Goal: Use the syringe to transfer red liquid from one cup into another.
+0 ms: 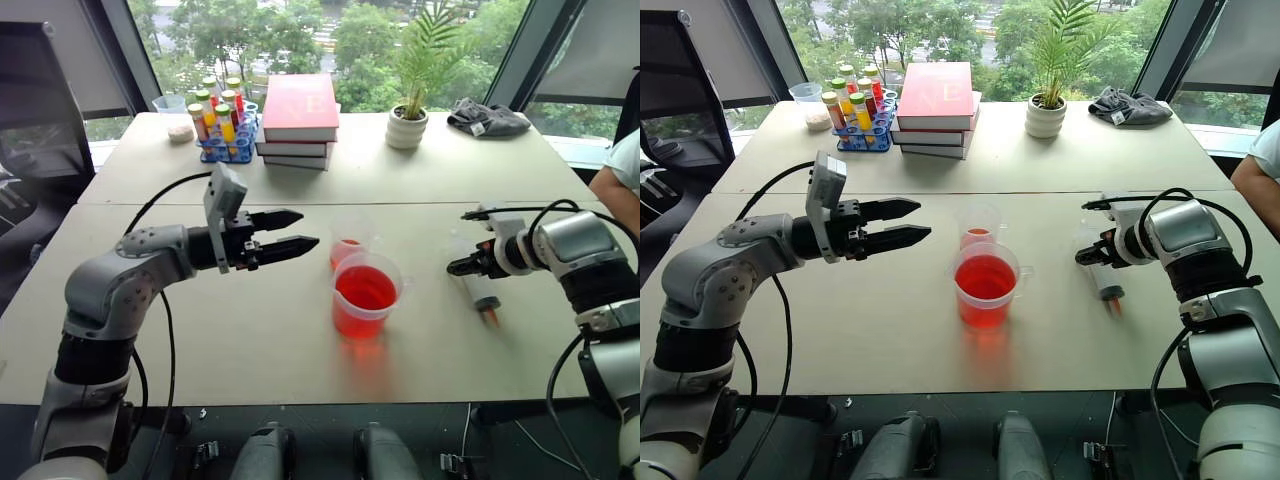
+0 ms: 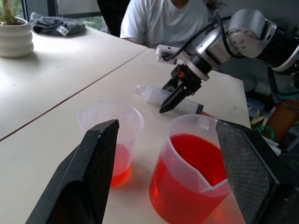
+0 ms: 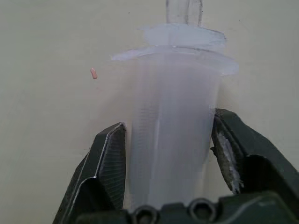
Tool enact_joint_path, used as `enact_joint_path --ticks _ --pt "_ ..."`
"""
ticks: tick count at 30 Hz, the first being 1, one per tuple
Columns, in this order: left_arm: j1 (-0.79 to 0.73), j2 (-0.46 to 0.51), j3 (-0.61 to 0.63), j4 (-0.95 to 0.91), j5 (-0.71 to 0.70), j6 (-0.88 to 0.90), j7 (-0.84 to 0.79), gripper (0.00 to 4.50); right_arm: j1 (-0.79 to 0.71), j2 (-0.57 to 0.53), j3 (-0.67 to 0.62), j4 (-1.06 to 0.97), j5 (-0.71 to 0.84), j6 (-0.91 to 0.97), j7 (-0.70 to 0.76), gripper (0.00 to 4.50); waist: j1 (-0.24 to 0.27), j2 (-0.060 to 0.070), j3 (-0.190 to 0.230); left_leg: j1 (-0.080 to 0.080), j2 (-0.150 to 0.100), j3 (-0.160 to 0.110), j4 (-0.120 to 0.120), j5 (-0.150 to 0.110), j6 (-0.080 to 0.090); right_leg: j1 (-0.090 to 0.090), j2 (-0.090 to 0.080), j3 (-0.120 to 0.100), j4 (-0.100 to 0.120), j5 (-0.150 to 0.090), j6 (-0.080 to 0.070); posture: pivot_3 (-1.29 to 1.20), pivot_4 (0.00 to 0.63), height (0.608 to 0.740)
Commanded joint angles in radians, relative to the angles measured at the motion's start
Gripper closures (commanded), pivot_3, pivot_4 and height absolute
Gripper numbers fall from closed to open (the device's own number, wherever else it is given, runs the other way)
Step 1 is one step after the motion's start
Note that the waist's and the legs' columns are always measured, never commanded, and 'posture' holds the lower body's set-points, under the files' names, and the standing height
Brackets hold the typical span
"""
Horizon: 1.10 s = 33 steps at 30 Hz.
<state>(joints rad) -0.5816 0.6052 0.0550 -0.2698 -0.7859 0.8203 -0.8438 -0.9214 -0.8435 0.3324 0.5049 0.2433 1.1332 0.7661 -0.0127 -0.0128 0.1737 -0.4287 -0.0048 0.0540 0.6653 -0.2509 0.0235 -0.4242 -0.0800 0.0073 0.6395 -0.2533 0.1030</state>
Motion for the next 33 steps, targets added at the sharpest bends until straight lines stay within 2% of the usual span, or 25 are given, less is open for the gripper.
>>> enact_joint_path --ticks 1,5,9,12,15,19,24,28,33 --pt "-0.002 0.003 0.026 -0.023 -0.004 -0.022 -0.001 1.12 -0.028 0.005 -0.005 -0.002 -0.032 -0.015 0.033 3.08 0.0 0.0 0.0 0.0 0.0 0.0 0.0 0.0 0.0 0.0 0.0 0.0 0.0 0.0 0.0 0.0 0.15 0.74" --pt "-0.018 0.006 0.021 0.005 0.009 -0.036 -0.014 1.12 -0.031 -0.012 -0.048 -0.048 -0.049 -0.017 0.03 3.08 0.0 0.0 0.0 0.0 0.0 0.0 0.0 0.0 0.0 0.0 0.0 0.0 0.001 0.0 0.0 0.0 0.15 0.74" --pt "-0.044 0.012 0.014 0.043 0.024 -0.054 -0.04 1.12 -0.047 -0.033 -0.195 -0.185 -0.006 -0.005 -0.003 3.08 0.001 0.0 0.0 0.0 0.0 0.0 0.0 0.0 0.0 -0.001 0.0 0.0 0.001 0.0 0.0 0.0 0.15 0.74" --pt "-0.077 0.012 0.01 0.074 0.031 -0.059 -0.059 1.12 -0.024 0.046 -0.442 -0.368 0.124 -0.11 -0.024 3.08 0.001 0.0 0.0 0.0 0.0 0.0 0.0 0.0 0.0 -0.001 0.0 0.0 0.001 0.0 0.0 0.0 0.15 0.74" --pt "-0.113 0.013 0.006 0.105 0.037 -0.061 -0.082 1.12 -0.019 0.156 -0.641 -0.526 0.285 -0.065 -0.059 3.08 0.001 0.0 0.0 0.0 0.001 -0.001 -0.001 0.0 0.0 -0.001 0.001 -0.001 0.002 0.0 0.0 0.0 0.15 0.74" --pt "-0.16 0.019 0.0 0.136 0.034 -0.046 -0.119 1.12 0.046 0.3 -0.784 -0.765 0.489 -0.069 -0.1 3.08 0.004 0.0 0.0 0.001 0.0 -0.002 0.0 0.0 0.0 0.0 0.0 -0.001 0.005 0.0 0.0 0.0 0.15 0.74" --pt "-0.22 0.032 -0.008 0.184 0.038 -0.034 -0.161 1.12 0.199 0.476 -0.775 -1.01 0.621 -0.194 -0.169 3.08 0.002 0.0 0.0 0.001 0.0 -0.003 0.001 0.0 0.0 0.0 -0.001 -0.002 0.005 0.0 0.0 0.0 0.15 0.74" --pt "-0.259 0.032 -0.026 0.21 0.05 -0.031 -0.19 1.12 0.379 0.565 -0.674 -1.1 0.551 -0.367 -0.17 3.08 0.001 0.0 0.0 0.001 0.0 -0.002 0.001 0.0 0.0 0.0 -0.001 -0.001 0.006 0.0 0.0 0.0 0.15 0.74" --pt "-0.308 0.03 -0.051 0.239 0.062 -0.02 -0.226 1.12 0.583 0.608 -0.493 -1.053 0.369 -0.644 -0.103 3.08 -0.001 0.0 0.0 0.002 0.0 -0.002 0.001 0.0 -0.001 0.0 0.001 -0.001 0.007 0.0 0.001 0.0 0.15 0.74"
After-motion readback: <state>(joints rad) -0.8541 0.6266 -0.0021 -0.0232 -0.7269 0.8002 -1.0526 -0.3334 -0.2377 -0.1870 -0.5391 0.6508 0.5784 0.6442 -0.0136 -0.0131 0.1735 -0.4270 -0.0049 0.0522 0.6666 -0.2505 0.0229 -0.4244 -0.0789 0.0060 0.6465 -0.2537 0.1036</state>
